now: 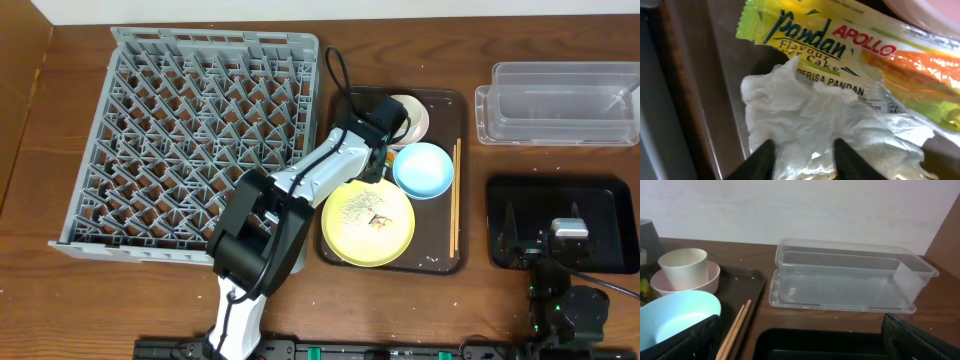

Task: Sort waste into correct bins and load items into the dishwasher
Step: 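Lower the left gripper and grasp the crumpled white tissue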

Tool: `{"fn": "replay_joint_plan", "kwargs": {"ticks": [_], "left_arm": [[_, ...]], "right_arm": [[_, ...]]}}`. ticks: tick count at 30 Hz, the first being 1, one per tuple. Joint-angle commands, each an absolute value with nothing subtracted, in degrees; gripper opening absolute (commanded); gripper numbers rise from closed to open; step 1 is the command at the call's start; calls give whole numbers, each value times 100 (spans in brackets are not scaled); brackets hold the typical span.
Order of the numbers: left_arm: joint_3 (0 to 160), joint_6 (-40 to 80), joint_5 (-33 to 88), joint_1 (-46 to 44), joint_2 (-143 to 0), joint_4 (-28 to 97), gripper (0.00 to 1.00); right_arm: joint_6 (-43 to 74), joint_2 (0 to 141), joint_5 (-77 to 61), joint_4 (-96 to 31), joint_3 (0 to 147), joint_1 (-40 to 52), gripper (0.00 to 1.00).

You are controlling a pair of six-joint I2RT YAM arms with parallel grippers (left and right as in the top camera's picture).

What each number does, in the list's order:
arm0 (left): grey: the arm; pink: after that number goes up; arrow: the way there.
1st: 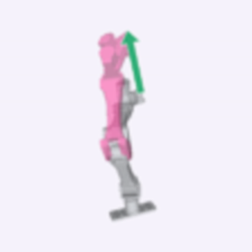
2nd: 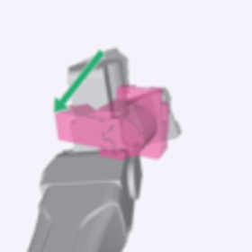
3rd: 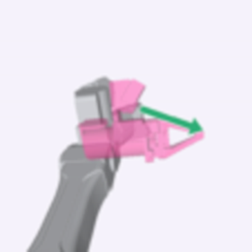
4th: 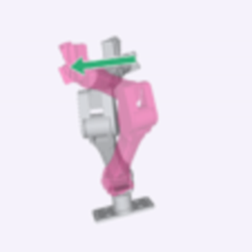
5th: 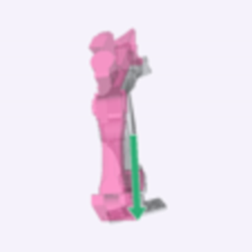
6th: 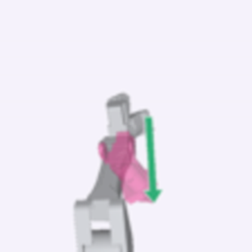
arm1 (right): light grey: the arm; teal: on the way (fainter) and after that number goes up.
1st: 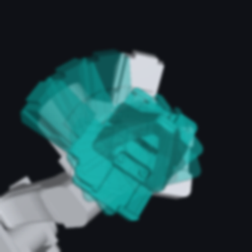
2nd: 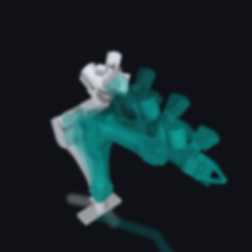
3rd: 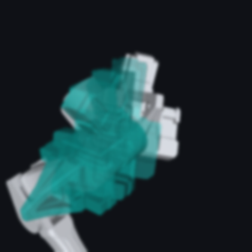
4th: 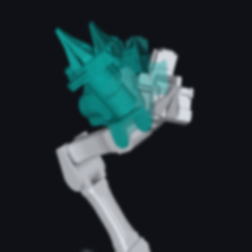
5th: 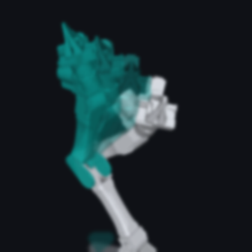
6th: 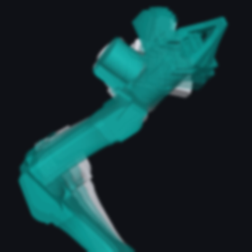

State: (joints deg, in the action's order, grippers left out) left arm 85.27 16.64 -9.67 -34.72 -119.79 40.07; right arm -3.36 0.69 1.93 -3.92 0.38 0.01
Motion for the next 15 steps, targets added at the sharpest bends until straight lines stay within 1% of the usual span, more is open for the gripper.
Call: {"fn": "replay_joint_plan", "kwargs": {"ticks": [1,4,9,15], "left_arm": [[8567,1662,-985,-3470,-11935,4040,24],[8569,1682,-961,-3474,-11902,4110,8],[8589,1798,-945,-3474,-11618,4324,8],[8589,2053,-947,-3474,-10363,4407,7]], "right_arm": [[-261,38,187,-414,32,56,99],[-261,38,189,-414,32,56,99],[-261,38,187,-414,32,56,99],[-261,38,187,-414,32,56,99]]}}
